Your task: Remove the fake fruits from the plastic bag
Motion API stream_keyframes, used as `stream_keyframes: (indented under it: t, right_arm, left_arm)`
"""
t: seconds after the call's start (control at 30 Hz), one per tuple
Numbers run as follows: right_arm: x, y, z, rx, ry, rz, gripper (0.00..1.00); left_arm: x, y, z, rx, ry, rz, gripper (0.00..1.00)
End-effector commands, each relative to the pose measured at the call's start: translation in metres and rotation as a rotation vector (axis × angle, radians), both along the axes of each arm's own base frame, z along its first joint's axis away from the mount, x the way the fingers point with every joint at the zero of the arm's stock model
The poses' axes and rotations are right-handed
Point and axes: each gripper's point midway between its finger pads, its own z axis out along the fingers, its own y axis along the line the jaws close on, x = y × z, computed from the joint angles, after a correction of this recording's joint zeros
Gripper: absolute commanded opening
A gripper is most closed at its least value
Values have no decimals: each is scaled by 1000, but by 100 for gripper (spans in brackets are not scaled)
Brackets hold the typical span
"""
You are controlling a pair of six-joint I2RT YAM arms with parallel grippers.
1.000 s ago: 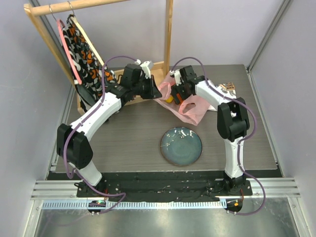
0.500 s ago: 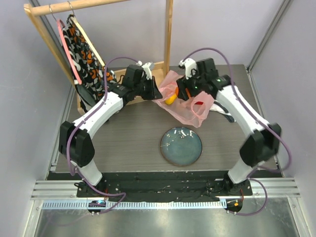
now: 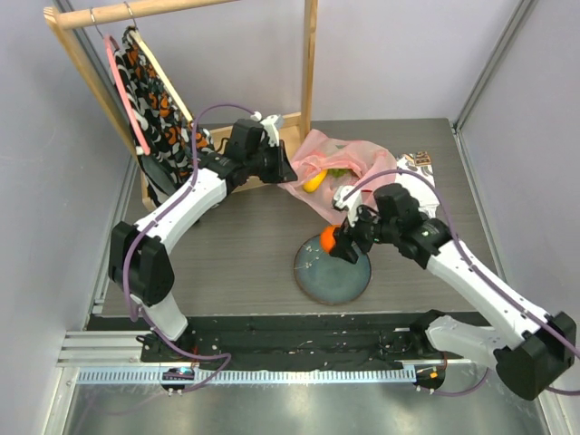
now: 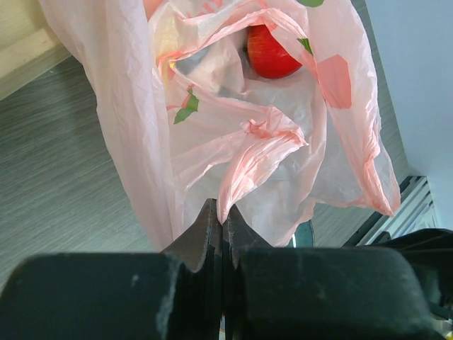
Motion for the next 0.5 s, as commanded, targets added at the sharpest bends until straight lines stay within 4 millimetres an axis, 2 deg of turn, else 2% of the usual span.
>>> stream_keyframes:
  t: [0.0, 0.07, 0.1, 0.2, 0.27, 0.3, 0.47]
  right_arm:
    - [19, 30, -9, 26, -56, 77, 45]
    - [18, 38, -24, -2, -26, 110, 46]
    - [21, 42, -44, -34, 27, 115, 46]
    - [34, 47, -67, -79, 51, 92, 50]
    - [42, 51, -72, -94, 15, 97, 51]
    - [43, 52, -83, -117, 28, 110, 51]
    - [45, 56, -102, -153, 49, 132, 54]
  left_arm:
    - [11, 0, 22, -2, -92, -9, 0]
    - [11, 2, 21, 11, -101, -9, 0]
    - [9, 3, 19, 16, -100, -12, 0]
    - [6, 6, 17, 31, -105, -19, 0]
    - [4, 7, 16, 37, -109, -27, 0]
    - [4, 8, 16, 39, -113, -24, 0]
    - [2, 10, 13, 51, -113, -31, 0]
